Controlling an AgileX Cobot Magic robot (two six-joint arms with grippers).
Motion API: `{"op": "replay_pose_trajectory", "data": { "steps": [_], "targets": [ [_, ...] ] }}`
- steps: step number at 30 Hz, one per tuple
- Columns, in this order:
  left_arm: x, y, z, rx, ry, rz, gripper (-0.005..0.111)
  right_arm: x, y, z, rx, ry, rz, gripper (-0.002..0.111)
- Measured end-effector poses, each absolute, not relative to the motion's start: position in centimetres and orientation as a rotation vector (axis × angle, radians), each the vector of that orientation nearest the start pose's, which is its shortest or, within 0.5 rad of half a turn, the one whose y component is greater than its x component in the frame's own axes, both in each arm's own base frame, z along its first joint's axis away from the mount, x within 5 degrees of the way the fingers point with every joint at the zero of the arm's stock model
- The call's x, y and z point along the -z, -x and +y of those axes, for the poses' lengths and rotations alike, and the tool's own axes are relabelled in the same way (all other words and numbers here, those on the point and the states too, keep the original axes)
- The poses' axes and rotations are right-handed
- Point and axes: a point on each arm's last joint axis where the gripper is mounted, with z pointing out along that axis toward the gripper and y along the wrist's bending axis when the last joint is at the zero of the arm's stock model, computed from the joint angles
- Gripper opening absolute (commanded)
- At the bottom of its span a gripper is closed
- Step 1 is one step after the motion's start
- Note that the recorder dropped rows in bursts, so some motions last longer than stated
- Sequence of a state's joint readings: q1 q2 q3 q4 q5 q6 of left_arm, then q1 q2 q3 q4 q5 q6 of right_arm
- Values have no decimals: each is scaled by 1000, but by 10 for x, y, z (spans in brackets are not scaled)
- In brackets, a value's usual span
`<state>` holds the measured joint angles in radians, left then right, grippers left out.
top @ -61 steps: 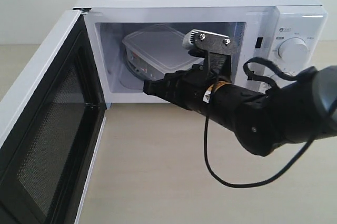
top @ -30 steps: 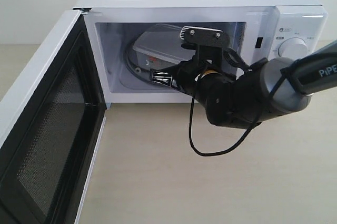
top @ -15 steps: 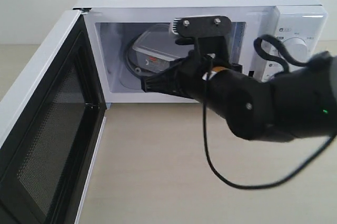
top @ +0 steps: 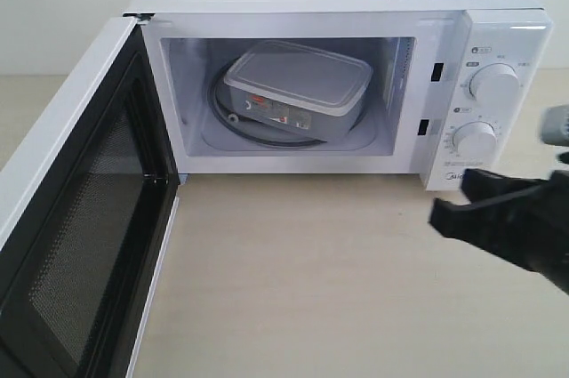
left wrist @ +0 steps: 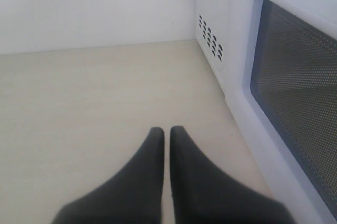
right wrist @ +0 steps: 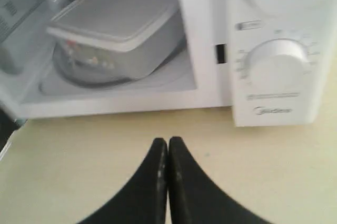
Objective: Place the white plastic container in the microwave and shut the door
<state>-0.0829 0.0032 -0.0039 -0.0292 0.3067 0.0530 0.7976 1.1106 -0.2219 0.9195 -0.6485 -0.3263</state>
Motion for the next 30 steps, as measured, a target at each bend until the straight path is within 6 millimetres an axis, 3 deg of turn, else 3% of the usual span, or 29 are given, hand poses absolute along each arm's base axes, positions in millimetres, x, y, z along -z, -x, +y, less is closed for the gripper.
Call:
{"op": "replay_pose_trajectory", "data": {
  "steps": [5,10,30],
  "targets": [
    [-187,-54,-5,49,-103,1787,4,-211,-136,58,-247,-127,1773,0],
    [-187,-54,-5,49,-103,1787,4,-225,-129,41,-145,-130,1692,0],
    [-187,-54,-5,49,-103,1787,4,-227,-127,37,-88,-116,1678,0]
  ]
}}
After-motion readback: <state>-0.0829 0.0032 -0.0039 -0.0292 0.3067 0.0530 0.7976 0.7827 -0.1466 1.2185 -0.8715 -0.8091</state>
